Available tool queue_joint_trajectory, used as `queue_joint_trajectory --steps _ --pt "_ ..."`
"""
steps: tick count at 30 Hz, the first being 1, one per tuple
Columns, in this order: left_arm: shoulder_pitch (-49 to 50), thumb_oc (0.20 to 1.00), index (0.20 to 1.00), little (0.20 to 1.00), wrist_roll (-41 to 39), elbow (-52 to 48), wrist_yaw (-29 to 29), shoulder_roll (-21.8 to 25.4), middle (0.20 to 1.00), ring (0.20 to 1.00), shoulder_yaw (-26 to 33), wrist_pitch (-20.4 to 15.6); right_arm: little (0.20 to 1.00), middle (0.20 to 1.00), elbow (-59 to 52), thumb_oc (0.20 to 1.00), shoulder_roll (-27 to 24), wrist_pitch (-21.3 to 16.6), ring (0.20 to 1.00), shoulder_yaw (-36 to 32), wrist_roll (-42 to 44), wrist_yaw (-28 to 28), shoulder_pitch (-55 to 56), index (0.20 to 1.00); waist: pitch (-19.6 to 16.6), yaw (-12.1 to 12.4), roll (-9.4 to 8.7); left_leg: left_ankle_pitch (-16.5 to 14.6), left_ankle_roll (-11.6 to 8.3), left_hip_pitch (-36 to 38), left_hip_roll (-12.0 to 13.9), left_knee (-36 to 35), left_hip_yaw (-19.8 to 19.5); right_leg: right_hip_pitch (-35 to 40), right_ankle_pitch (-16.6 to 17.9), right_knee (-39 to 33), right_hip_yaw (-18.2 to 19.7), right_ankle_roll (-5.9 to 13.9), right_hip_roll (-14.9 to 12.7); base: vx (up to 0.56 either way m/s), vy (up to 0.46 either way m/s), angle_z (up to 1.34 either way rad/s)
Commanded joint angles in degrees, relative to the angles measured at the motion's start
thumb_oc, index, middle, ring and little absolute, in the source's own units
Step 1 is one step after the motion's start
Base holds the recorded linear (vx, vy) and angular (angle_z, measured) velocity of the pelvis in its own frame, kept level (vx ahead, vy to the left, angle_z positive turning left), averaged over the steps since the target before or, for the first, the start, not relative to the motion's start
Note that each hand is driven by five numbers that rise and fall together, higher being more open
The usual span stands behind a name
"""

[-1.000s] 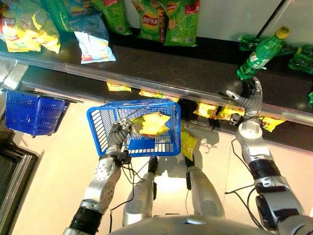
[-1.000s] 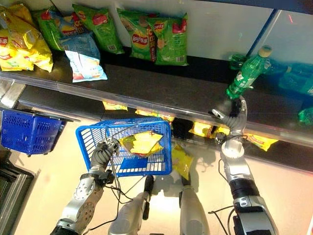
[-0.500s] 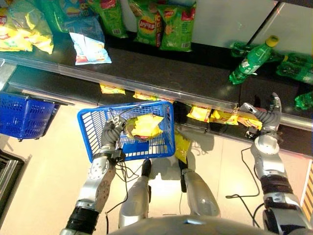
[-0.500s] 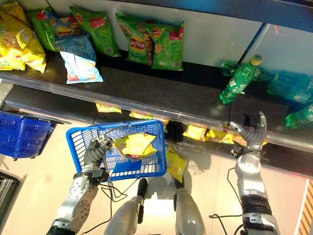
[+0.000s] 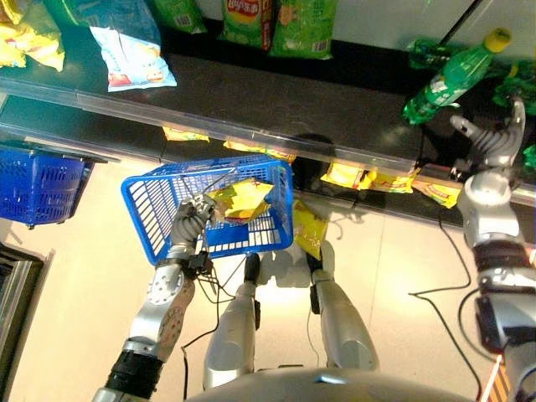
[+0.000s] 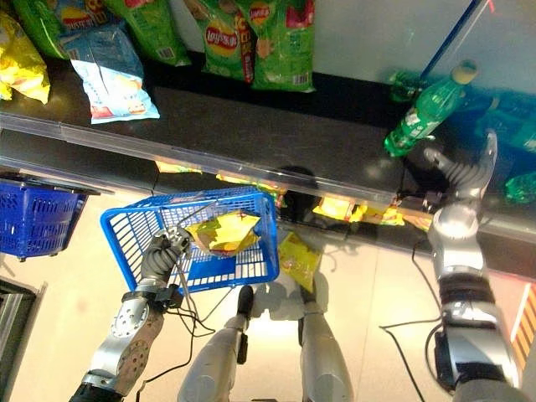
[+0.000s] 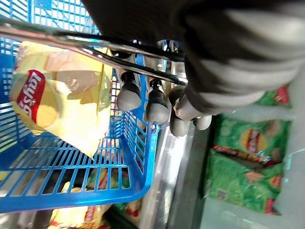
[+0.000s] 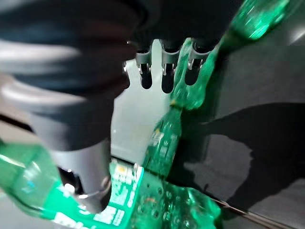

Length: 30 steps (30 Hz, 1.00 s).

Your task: Pick up the snacks into the basket

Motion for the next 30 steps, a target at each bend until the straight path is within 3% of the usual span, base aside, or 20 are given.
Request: queue_joint_trajectory --steps 1,13,22,30 --pt "-1.61 0.2 0.2 0.2 -1.02 -13.54 -0.96 1.2 0.2 0.2 0.97 -7.99 1.0 1.0 -0.51 1.0 -3.97 -2.72 1.0 2.75 2.52 0.59 -2.98 1.0 -3.06 0.62 -1.18 -5.5 2.01 -0.5 -2.87 3.35 0.55 -0.39 -0.29 -3.01 0.48 4.99 -1.9 0.0 -0.01 -0.06" --pt "-1.22 0.2 0.2 0.2 -1.87 -14.17 -0.56 1.93 0.2 0.2 0.0 -7.95 1.0 1.0 6.28 1.0 -5.11 -2.83 1.0 6.63 9.39 2.32 -12.28 1.0 -2.85 0.99 -1.34 -5.35 1.69 0.1 -2.56 2.37 0.75 -0.3 -0.53 -2.65 0.07 4.91 -1.89 0.0 0.0 0.0" --pt "-0.44 0.2 0.2 0.2 -2.72 -14.79 -0.45 2.16 0.2 0.2 -0.33 -7.56 1.0 1.0 14.33 1.0 -3.31 -2.6 1.0 8.13 17.34 4.24 -18.01 1.0 -2.49 1.39 -1.2 -5.18 1.52 0.65 -2.43 1.71 0.91 -0.23 -0.61 -2.41 -0.34 4.93 -2.1 0.0 0.0 0.0" --pt "-0.28 0.2 0.2 0.2 -3.77 -15.03 -1.49 2.82 0.2 0.2 -0.49 -6.79 1.0 1.0 23.07 1.0 -3.62 -0.81 1.0 10.11 24.21 9.15 -22.6 1.0 -2.16 2.2 -1.08 -4.87 1.31 0.7 -2.6 1.4 0.52 -0.04 -0.69 -2.34 -1.06 5.0 -2.3 0.0 -0.004 0.02"
